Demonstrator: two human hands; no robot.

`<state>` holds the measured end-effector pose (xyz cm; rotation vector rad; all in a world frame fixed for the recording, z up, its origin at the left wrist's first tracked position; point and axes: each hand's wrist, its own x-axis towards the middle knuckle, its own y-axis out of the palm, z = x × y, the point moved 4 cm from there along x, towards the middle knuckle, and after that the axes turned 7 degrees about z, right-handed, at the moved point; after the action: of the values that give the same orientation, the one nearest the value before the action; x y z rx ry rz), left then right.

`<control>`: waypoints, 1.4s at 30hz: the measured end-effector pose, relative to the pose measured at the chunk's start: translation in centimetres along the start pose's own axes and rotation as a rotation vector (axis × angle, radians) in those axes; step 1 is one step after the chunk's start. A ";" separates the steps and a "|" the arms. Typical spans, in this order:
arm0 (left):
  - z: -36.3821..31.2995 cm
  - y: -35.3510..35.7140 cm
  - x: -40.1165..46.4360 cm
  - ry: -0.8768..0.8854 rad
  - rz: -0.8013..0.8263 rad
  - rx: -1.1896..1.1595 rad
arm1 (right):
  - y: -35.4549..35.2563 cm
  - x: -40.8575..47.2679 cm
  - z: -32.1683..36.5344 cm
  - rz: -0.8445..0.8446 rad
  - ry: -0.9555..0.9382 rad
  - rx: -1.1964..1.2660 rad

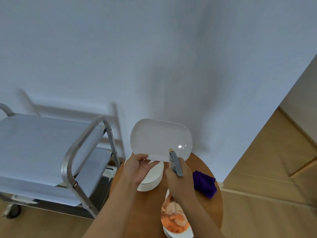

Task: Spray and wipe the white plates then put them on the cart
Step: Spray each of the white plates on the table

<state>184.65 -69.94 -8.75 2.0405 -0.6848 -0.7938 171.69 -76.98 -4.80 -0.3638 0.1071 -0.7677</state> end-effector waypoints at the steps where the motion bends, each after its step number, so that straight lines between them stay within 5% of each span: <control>1: -0.1 -0.2 -0.1 0.004 0.005 -0.009 | -0.1 -0.3 -0.3 -0.030 -0.013 -0.008; 9: -0.5 -2.4 -0.6 0.024 -0.019 -0.052 | 0.8 -1.1 -2.6 -0.058 0.066 0.028; 24: 0.5 -9.7 -2.5 0.014 -0.179 0.001 | 3.3 -2.5 -6.3 0.187 0.044 0.049; 34: 5.8 -21.4 -8.2 -0.205 -0.395 -0.031 | 2.2 -4.0 -10.0 -0.024 -0.035 -0.144; 42: 10.0 -28.0 -9.5 -0.223 -0.661 -0.153 | 4.9 -4.4 -14.2 0.112 0.074 -0.217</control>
<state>176.13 -53.84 -34.14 2.0626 -0.0365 -1.4163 168.59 -74.68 -19.99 -0.5308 0.2793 -0.6598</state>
